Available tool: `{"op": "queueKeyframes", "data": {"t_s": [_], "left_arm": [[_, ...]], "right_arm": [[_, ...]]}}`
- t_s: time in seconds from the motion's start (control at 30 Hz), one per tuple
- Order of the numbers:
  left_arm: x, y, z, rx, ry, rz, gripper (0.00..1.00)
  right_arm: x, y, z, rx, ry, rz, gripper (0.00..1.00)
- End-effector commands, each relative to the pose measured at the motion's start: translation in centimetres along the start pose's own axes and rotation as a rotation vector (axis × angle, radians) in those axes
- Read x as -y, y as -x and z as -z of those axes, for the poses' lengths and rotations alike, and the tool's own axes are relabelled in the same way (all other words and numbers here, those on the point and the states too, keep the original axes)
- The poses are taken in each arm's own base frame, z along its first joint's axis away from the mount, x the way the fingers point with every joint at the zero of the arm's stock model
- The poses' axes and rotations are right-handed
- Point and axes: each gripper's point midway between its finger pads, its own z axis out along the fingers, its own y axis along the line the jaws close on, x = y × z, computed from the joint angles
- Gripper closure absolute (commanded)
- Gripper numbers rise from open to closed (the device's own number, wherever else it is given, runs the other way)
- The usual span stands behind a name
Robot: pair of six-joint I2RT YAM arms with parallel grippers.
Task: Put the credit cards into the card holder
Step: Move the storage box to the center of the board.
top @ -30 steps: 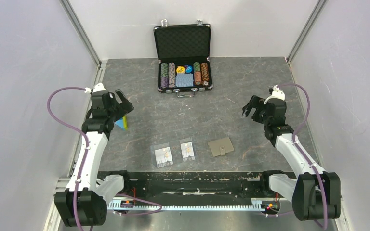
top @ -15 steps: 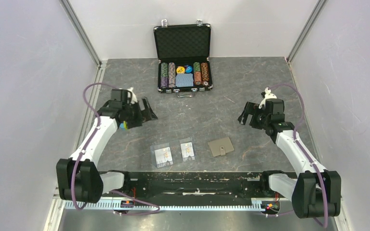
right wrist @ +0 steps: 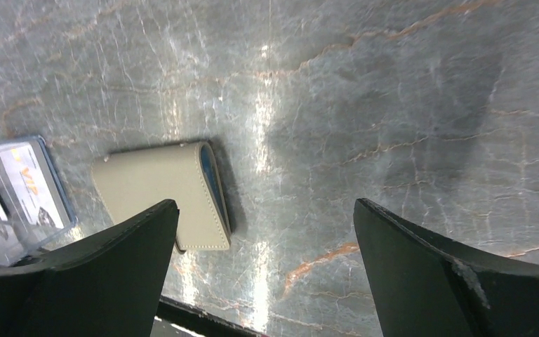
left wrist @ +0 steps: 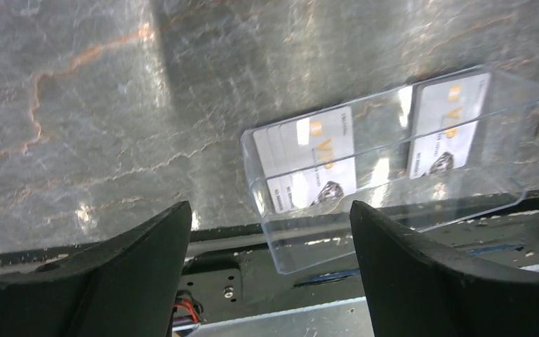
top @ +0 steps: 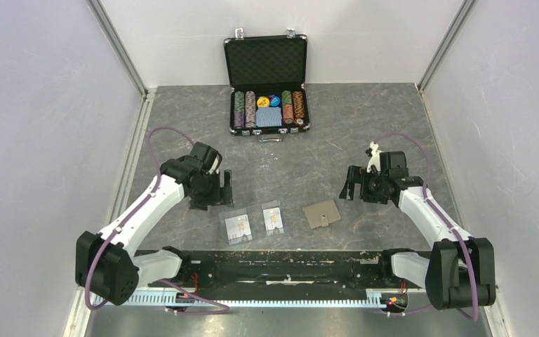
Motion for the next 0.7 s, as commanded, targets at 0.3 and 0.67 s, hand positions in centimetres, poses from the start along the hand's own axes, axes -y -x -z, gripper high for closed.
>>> {"op": "queueKeyframes", "data": {"t_s": [0.3, 0.67], "left_arm": [[-0.6, -3.7, -2.8, -0.157, 0.05, 0.07, 0.26], [0.9, -0.7, -5.4, -0.161, 0.041, 0.051, 0.65]], "right_arm": [[-1.1, -2.1, -0.7, -0.106, 0.089, 0.069, 0.01], [-1.3, -1.9, -1.3, -0.141, 0.1, 0.071, 0.01]]}}
